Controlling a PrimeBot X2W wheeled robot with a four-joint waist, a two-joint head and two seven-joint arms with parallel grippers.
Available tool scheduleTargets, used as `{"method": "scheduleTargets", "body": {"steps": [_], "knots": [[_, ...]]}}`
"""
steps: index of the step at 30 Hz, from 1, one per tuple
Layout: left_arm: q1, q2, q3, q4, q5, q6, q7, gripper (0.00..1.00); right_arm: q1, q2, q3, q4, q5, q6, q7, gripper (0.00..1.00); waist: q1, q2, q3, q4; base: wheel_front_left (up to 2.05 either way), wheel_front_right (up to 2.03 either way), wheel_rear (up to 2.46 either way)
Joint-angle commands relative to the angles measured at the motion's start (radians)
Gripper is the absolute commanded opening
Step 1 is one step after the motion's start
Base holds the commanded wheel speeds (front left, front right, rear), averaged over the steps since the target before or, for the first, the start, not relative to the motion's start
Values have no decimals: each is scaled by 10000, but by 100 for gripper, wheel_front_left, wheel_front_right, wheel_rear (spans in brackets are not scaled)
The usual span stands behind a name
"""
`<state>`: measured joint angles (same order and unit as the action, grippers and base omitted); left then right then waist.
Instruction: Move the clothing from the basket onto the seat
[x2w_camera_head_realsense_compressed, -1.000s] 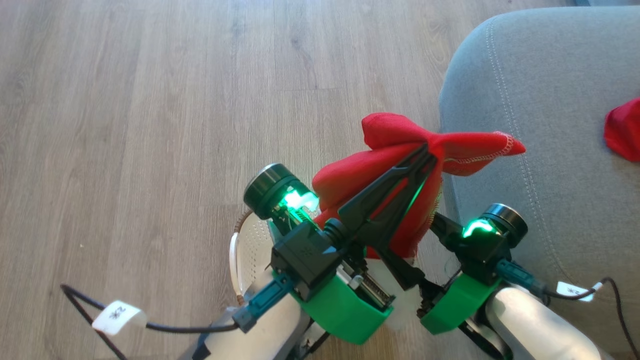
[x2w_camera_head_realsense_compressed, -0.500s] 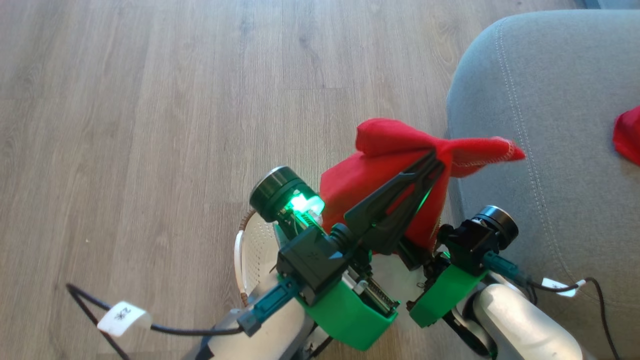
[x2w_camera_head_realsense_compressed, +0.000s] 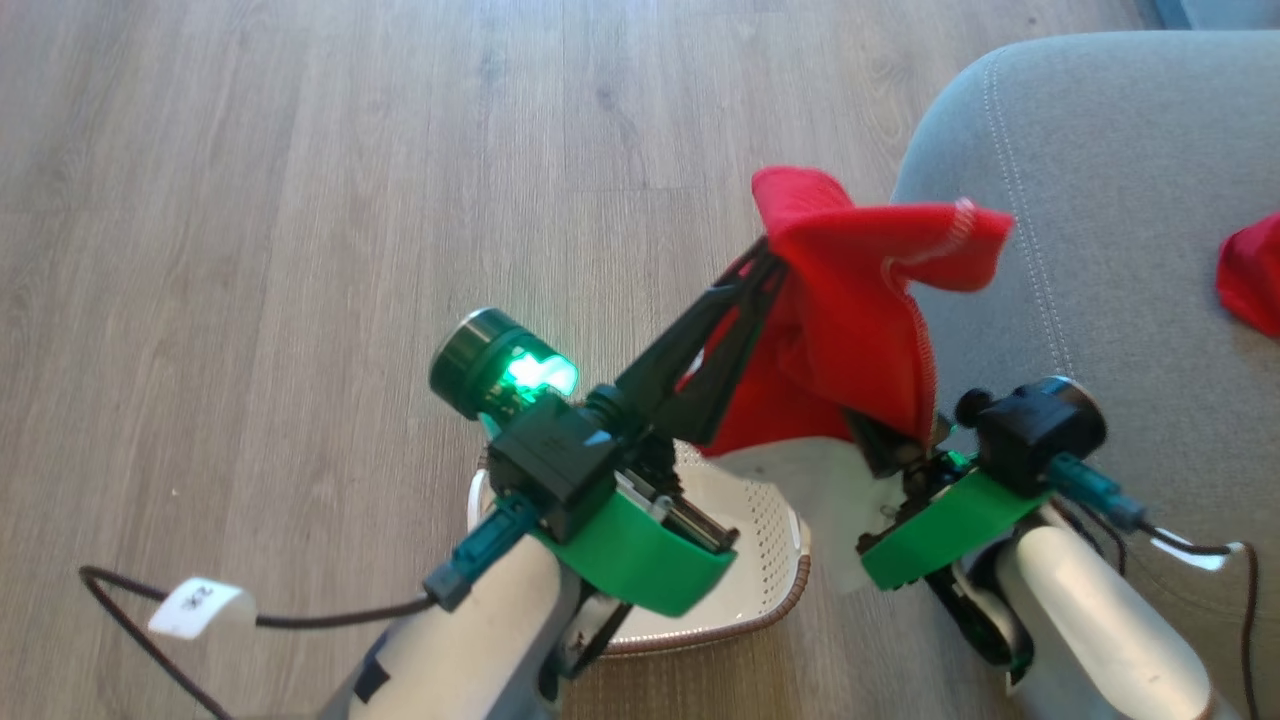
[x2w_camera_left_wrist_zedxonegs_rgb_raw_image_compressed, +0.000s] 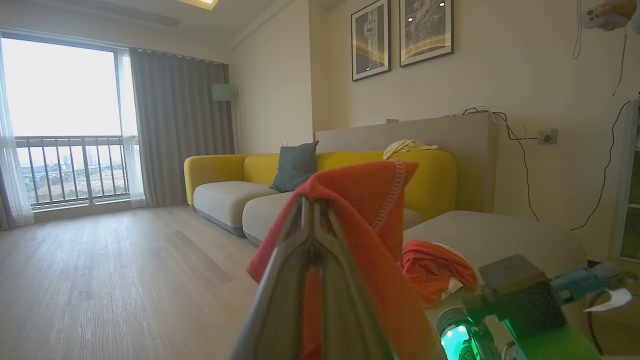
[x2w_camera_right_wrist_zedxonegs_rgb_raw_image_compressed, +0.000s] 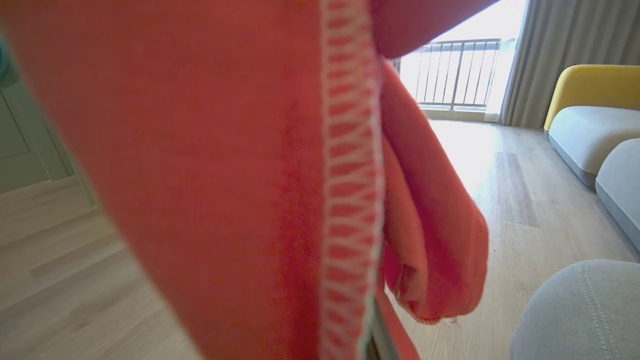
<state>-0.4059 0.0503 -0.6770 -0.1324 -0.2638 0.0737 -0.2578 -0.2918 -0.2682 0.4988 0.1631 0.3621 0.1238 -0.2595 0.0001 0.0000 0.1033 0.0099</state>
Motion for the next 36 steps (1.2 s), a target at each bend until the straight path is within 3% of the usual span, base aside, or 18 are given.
{"method": "scheduleTargets", "body": {"steps": [1,15,36], "knots": [[-166,-1,482,-208,70,34,-40,0,71,136,-187,-440,59,69,-23,0,-1,0,-30,-20,0,0,0],[442,-1,674,1239,318,-587,-40,0,410,623,-1697,-1127,11,69,-23,0,-1,0,-142,-31,0,0,0],[833,-1,-553,2357,1027,-1452,-40,0,484,740,-1910,-1377,25,69,-23,0,-1,0,-34,-27,0,0,0]]}}
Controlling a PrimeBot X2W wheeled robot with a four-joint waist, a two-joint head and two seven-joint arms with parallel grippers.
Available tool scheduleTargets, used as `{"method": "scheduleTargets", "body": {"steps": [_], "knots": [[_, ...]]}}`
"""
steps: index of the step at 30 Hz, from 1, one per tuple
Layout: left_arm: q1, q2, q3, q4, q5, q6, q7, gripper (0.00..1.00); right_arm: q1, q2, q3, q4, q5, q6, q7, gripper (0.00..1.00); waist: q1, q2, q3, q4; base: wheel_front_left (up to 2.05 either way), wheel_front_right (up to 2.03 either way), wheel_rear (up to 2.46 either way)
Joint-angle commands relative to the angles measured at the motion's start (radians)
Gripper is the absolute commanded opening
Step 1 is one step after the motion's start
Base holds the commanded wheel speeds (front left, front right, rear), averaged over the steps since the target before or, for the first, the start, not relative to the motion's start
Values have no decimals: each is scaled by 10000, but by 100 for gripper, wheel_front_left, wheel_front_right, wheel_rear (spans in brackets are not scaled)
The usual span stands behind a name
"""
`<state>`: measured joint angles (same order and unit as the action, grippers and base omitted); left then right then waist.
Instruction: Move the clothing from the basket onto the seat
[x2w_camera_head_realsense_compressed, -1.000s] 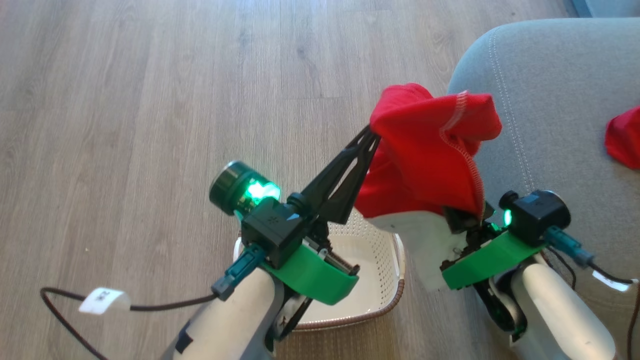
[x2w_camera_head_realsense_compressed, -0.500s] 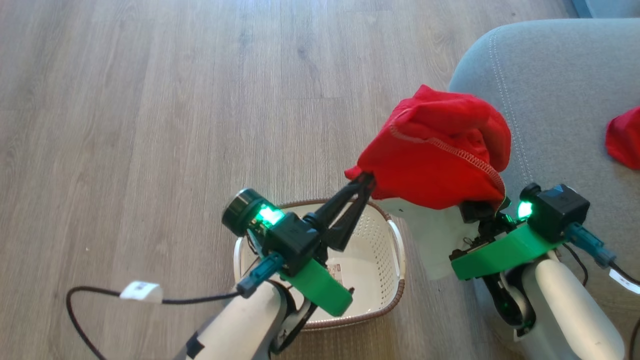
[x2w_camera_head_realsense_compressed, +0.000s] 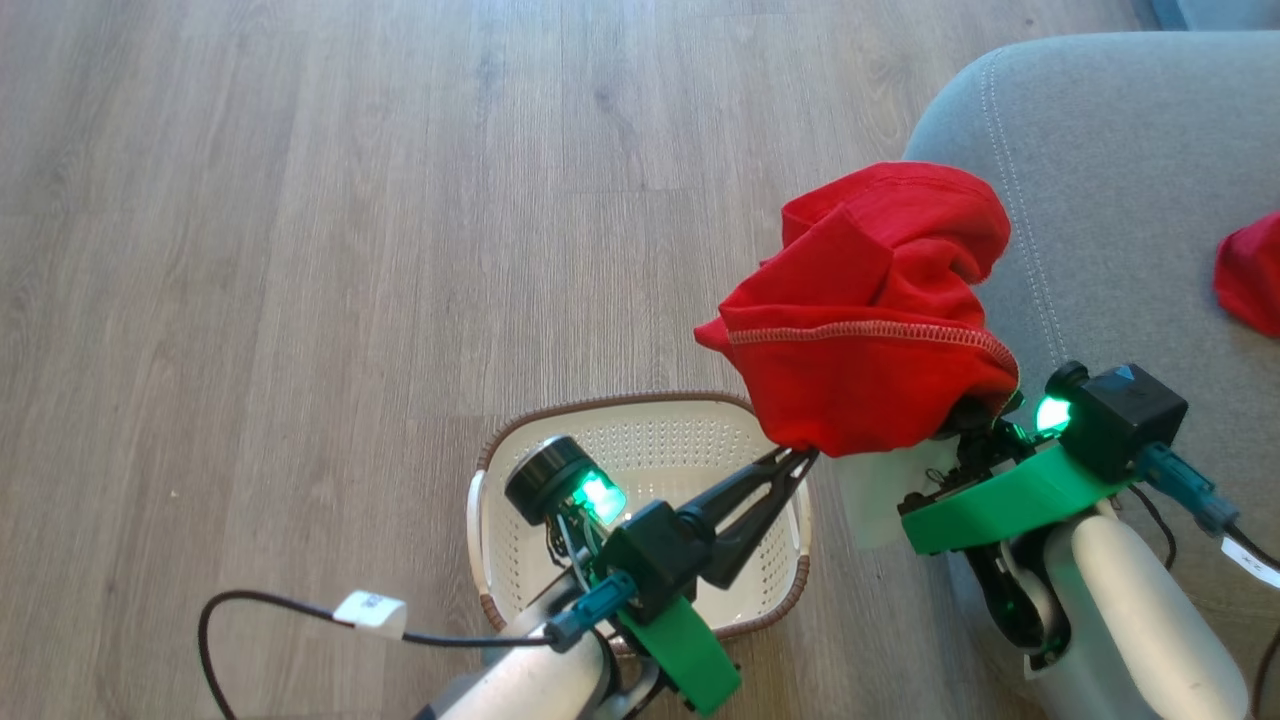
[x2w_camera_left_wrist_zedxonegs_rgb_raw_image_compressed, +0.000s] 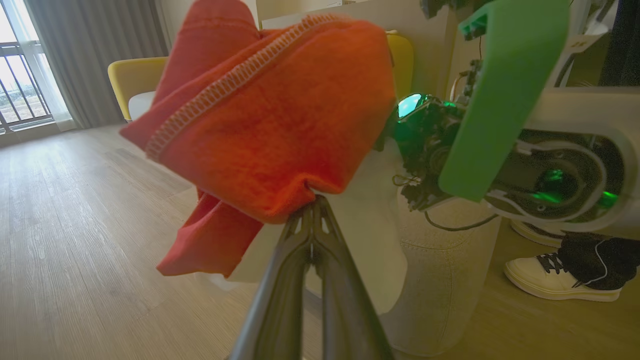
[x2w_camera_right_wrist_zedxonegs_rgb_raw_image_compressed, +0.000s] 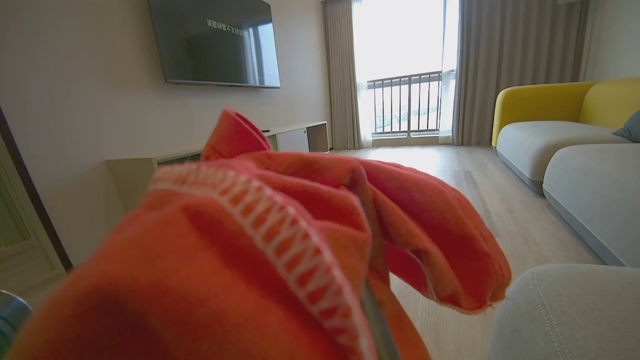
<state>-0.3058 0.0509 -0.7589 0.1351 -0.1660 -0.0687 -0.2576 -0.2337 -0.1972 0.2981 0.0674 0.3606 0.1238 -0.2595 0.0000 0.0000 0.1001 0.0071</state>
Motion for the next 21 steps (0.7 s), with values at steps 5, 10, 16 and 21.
{"method": "scheduleTargets", "body": {"steps": [5,10,16,21], "knots": [[-122,-7,100,-173,89,-88,-42,0,-91,28,79,-406,67,69,-23,0,0,0,12,11,0,0,0],[-106,-7,15,-159,41,-125,-42,35,-70,9,80,-420,78,69,-23,0,0,0,2,24,0,0,0],[-35,-7,46,-18,193,-52,-42,100,-18,-5,-64,-409,85,69,-23,0,0,0,-75,49,0,0,0],[70,-7,130,177,501,-75,-42,100,146,-1,-423,-402,102,69,-23,0,0,0,-167,85,0,0,0]]}}
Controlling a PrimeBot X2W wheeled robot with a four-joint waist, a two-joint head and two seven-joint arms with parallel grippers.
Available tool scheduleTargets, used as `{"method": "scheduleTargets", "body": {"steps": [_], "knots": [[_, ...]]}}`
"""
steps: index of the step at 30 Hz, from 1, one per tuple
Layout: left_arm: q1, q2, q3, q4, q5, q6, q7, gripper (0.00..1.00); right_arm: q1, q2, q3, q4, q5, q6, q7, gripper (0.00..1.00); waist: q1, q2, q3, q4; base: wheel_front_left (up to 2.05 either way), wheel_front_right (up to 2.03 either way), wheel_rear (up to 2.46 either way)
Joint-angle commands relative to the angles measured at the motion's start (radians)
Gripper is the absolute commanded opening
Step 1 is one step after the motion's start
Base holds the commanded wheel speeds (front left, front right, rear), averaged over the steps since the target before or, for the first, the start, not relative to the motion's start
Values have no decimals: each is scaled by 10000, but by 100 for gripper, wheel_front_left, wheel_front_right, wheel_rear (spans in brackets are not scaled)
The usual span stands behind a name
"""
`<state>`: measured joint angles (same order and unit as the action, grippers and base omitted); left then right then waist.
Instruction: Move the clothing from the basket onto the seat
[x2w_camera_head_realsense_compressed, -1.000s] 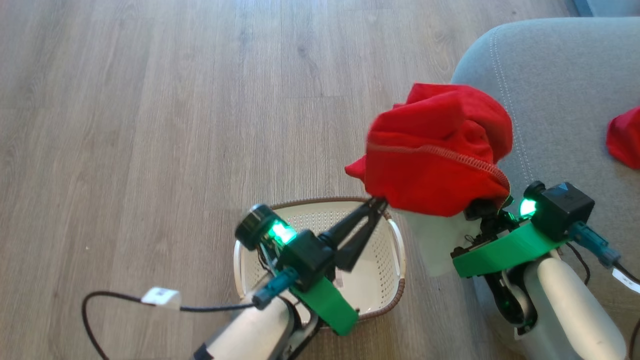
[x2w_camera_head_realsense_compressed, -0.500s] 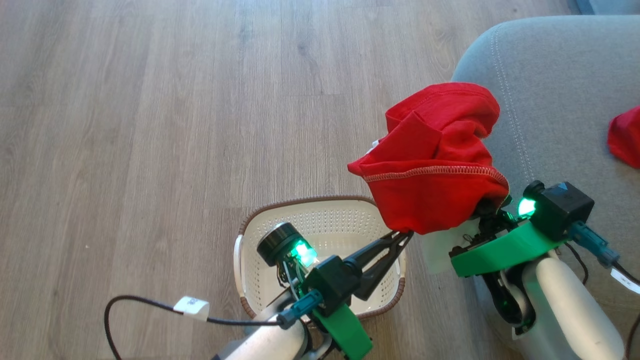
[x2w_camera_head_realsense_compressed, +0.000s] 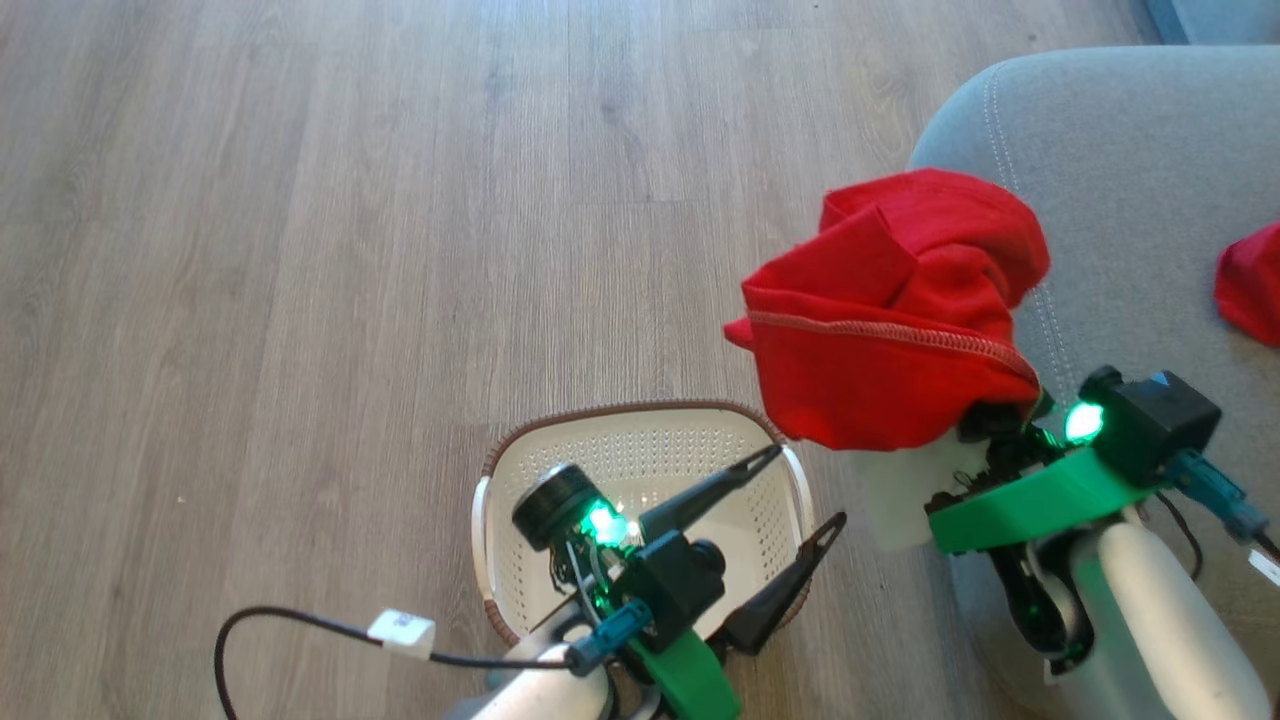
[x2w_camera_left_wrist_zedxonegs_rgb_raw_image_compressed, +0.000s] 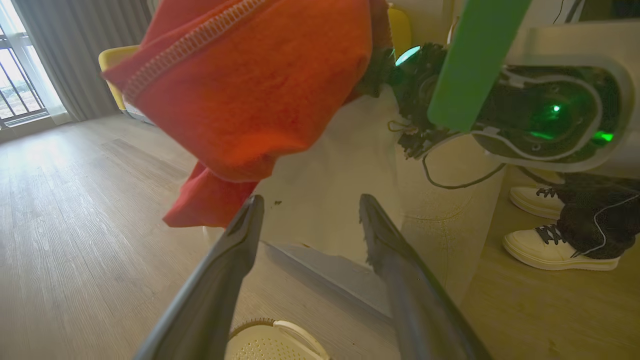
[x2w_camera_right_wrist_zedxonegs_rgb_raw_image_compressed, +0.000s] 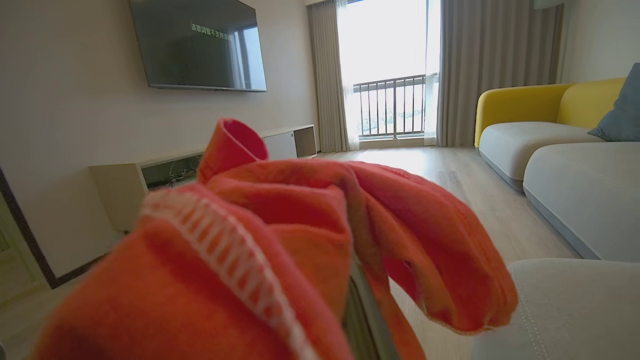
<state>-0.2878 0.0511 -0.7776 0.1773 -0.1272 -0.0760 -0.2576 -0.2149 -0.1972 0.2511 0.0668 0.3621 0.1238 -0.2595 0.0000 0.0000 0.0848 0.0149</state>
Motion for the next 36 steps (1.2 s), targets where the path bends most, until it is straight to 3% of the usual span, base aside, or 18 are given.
{"method": "scheduleTargets", "body": {"steps": [1,22,36], "knots": [[-85,-9,339,-200,188,-13,-42,100,-2,-1,-36,-396,85,69,-23,0,0,0,-28,13,0,0,0],[547,-9,934,197,558,-236,-42,100,1241,547,-2567,31,-151,69,-23,0,0,0,-164,-21,0,0,0],[818,-9,1216,390,629,-392,-42,100,1484,829,-3009,431,-262,69,-23,0,0,0,-186,-59,0,0,0]]}}
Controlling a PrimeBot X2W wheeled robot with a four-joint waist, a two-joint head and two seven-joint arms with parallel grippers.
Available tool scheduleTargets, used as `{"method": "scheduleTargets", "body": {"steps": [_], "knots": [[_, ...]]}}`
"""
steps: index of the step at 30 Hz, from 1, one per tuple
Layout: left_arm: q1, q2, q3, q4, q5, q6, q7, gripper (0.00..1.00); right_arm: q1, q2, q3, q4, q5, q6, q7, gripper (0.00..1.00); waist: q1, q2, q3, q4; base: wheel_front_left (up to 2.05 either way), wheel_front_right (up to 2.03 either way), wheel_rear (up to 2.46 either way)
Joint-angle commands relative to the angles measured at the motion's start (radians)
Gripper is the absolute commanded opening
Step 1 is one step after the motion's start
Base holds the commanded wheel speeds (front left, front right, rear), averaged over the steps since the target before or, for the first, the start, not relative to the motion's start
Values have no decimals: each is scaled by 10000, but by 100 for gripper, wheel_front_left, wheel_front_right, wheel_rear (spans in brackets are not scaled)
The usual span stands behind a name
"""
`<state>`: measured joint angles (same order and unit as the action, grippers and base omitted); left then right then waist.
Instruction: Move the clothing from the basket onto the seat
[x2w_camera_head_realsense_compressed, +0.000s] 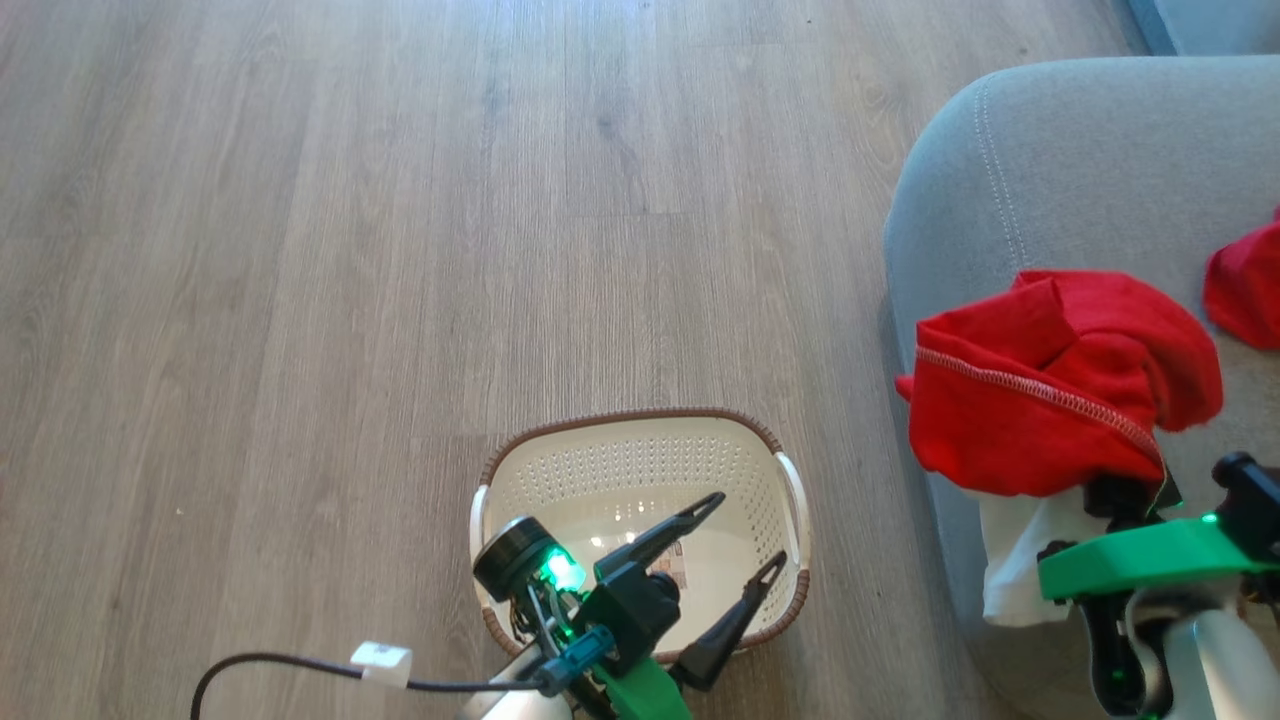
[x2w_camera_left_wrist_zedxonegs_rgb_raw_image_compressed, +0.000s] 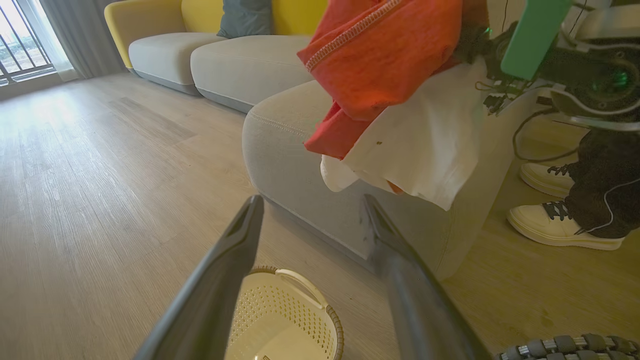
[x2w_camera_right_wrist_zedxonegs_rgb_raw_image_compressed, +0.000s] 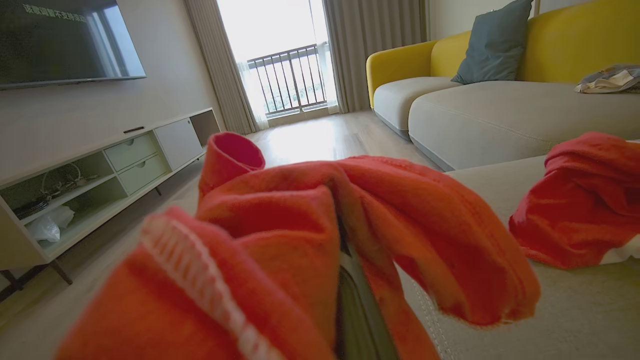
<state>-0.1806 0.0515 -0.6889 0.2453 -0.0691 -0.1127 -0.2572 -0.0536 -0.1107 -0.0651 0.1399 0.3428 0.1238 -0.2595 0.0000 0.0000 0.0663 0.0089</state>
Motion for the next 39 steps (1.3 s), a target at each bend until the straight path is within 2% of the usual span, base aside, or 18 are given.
{"method": "scheduleTargets", "body": {"steps": [1,23,31,39], "knots": [[-244,-13,338,-281,46,-31,-46,100,-128,-29,149,-288,-64,69,-23,0,0,0,-5,0,0,0,0],[-224,-13,390,-435,-1,-34,-46,100,-277,-128,257,-313,-15,69,-23,0,0,0,55,-171,0,0,0],[-337,-13,361,-500,28,-12,-46,100,-435,-206,219,-457,-39,69,-23,0,0,0,225,-698,0,0,0],[-533,-13,322,-514,133,-45,-46,100,-654,-215,144,-658,-62,69,-23,0,0,0,512,-1677,0,0,0]]}}
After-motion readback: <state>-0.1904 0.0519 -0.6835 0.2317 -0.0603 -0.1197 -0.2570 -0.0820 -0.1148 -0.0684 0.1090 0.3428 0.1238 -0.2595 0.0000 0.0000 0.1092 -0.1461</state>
